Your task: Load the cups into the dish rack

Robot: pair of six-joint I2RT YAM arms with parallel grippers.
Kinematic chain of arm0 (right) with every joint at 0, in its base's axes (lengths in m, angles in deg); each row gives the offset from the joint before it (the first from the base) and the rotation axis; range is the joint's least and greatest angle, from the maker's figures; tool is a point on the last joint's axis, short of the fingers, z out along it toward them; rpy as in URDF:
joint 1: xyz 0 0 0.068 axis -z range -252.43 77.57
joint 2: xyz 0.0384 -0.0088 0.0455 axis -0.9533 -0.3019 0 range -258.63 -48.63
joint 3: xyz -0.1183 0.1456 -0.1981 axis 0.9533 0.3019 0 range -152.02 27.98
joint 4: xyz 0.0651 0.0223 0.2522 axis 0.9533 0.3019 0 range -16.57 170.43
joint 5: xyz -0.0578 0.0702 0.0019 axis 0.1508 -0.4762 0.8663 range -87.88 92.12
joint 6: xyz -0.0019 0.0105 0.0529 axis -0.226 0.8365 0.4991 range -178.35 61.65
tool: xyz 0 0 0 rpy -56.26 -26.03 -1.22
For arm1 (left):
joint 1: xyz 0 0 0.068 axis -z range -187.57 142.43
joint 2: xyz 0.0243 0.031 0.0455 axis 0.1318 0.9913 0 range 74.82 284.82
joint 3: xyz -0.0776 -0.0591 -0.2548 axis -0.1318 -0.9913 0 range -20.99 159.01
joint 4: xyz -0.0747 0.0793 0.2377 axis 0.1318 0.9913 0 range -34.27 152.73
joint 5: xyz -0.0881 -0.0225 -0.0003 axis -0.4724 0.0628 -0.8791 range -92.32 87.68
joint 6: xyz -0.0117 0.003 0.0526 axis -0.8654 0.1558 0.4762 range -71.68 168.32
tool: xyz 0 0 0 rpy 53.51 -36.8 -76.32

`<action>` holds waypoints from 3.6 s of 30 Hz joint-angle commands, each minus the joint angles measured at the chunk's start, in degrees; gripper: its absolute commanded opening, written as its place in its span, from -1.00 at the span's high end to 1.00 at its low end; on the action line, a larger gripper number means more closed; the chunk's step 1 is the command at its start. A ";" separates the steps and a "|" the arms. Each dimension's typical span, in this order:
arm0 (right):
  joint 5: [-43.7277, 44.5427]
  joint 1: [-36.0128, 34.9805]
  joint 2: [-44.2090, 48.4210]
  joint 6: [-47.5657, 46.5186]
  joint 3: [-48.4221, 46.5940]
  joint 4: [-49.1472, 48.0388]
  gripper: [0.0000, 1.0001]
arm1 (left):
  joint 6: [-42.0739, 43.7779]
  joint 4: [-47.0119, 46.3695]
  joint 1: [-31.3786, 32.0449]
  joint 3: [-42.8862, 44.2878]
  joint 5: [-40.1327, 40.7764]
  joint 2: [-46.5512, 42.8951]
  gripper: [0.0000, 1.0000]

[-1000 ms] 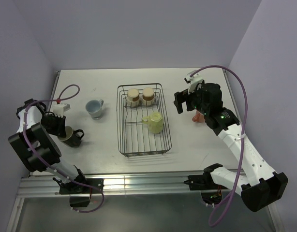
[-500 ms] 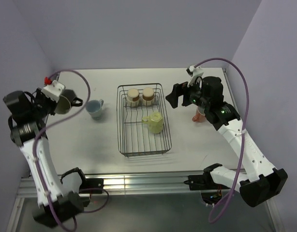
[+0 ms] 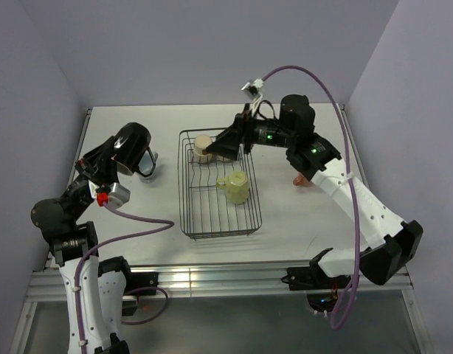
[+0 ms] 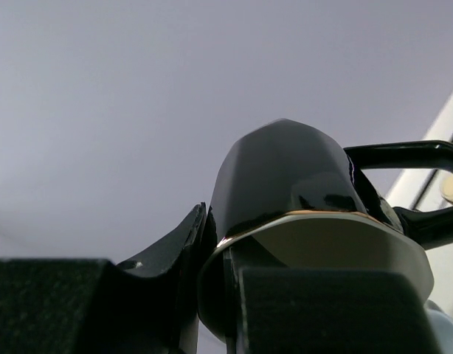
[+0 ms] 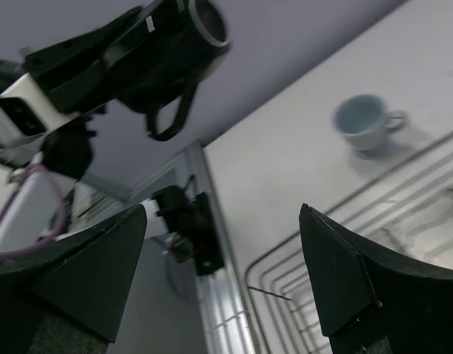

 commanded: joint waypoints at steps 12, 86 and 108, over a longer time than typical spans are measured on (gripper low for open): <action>-12.61 -13.22 -15.32 22.69 -9.69 -30.15 -0.76 | 2.43 -19.82 0.85 3.85 -3.47 -1.13 0.99; -9.89 -4.44 -14.98 -4.41 -9.98 -10.66 1.00 | 9.91 14.08 1.91 5.86 12.86 2.72 -0.98; 10.67 -9.70 -7.68 -41.02 6.90 9.67 1.00 | -41.43 52.78 1.64 37.95 19.46 32.00 -0.99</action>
